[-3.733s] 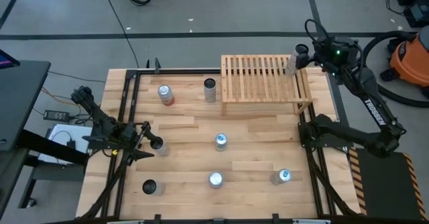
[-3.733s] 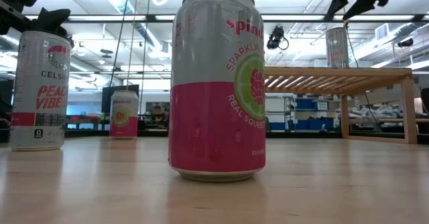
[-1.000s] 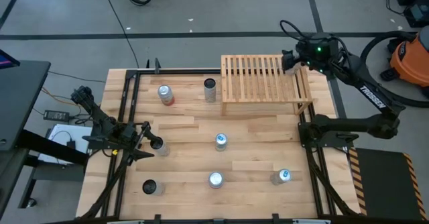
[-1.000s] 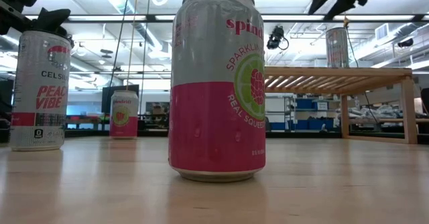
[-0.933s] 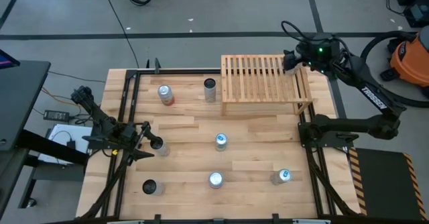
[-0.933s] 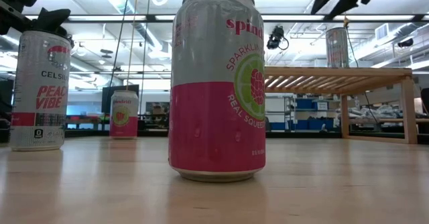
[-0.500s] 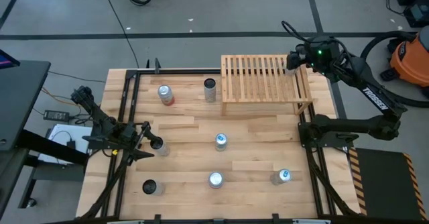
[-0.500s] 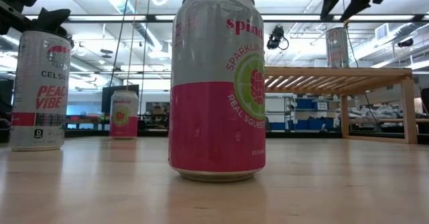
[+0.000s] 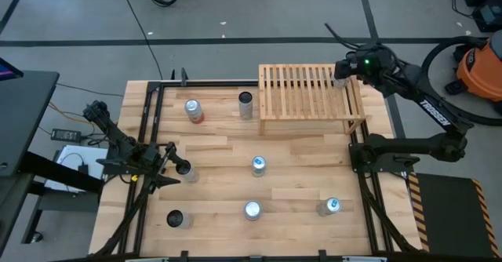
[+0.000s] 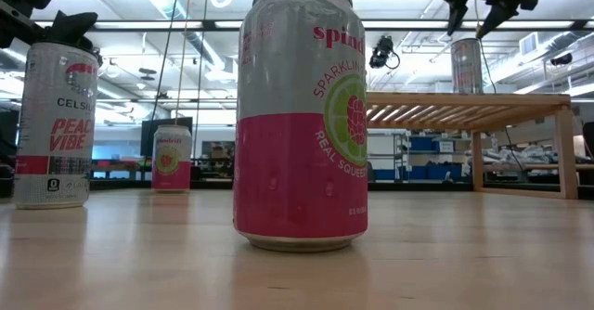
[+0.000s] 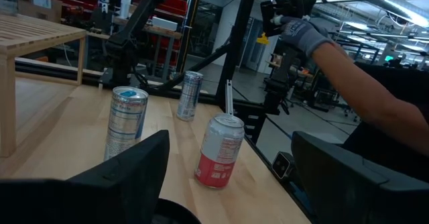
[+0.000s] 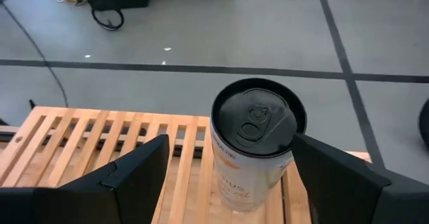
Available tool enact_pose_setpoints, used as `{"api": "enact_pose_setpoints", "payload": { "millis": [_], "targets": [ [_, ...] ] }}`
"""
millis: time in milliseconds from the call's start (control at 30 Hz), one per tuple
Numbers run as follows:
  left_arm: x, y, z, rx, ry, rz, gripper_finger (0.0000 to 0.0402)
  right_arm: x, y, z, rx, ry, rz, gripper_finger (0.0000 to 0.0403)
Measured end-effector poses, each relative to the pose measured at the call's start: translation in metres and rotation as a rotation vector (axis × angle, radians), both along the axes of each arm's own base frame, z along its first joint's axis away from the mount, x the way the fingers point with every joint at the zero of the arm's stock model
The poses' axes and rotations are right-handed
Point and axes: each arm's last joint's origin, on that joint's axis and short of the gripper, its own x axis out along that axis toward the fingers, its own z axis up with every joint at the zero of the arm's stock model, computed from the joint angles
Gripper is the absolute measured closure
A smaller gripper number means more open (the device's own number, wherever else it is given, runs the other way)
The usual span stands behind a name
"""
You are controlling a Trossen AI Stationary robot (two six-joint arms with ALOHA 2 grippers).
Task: Place canned beverage on shelf
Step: Put the bottom white-yellow soda can on the shelf
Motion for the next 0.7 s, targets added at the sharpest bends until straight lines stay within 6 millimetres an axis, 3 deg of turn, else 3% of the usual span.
{"api": "enact_pose_setpoints", "payload": {
  "millis": [700],
  "targets": [
    [0.0000, 0.0000, 0.0000, 0.000, 0.000, 0.000, 0.0086, -0.0004, -0.0094, -0.0042, 0.017, 0.012, -0.084, 0.0078]
  ]
}}
